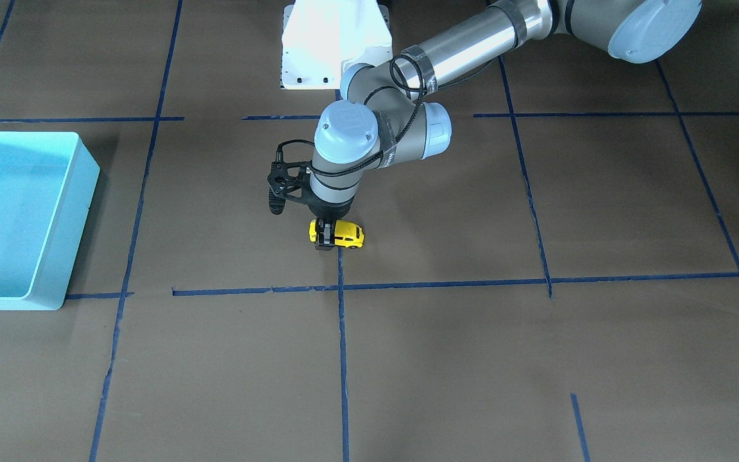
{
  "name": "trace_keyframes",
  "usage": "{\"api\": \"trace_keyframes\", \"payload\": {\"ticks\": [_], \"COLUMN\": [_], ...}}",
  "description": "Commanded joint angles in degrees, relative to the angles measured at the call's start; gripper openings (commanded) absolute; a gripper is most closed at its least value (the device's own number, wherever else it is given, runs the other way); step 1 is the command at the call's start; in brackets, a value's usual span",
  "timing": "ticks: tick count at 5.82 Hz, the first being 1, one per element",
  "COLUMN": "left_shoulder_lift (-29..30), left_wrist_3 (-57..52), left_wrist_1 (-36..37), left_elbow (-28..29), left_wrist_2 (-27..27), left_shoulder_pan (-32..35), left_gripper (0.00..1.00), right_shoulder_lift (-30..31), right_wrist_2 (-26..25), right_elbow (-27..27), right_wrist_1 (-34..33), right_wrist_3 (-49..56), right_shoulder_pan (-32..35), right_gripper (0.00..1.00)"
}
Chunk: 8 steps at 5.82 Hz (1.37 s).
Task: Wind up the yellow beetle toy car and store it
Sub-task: 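Drag the car backward along the table with the left gripper to wind it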
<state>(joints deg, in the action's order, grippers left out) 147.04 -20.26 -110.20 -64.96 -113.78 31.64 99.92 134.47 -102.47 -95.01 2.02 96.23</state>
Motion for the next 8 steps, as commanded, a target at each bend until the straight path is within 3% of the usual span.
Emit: {"api": "trace_keyframes", "payload": {"ticks": [1,8], "left_shoulder_lift": [-0.44,-6.75], "left_wrist_3": [0.13,-0.04], "left_wrist_1": [-0.62,-2.38], "left_elbow": [0.0,-3.93], "left_wrist_2": [-0.04,-0.65], "left_shoulder_pan": [0.0,1.67], "left_gripper": [0.0,0.0], "right_shoulder_lift": [0.01,0.09], "right_wrist_2": [0.0,0.0], "right_elbow": [-0.01,-0.01], "right_wrist_1": [0.0,0.0], "right_wrist_3": [0.0,0.0], "right_shoulder_pan": [0.19,0.28], "right_gripper": [1.0,1.0]}}
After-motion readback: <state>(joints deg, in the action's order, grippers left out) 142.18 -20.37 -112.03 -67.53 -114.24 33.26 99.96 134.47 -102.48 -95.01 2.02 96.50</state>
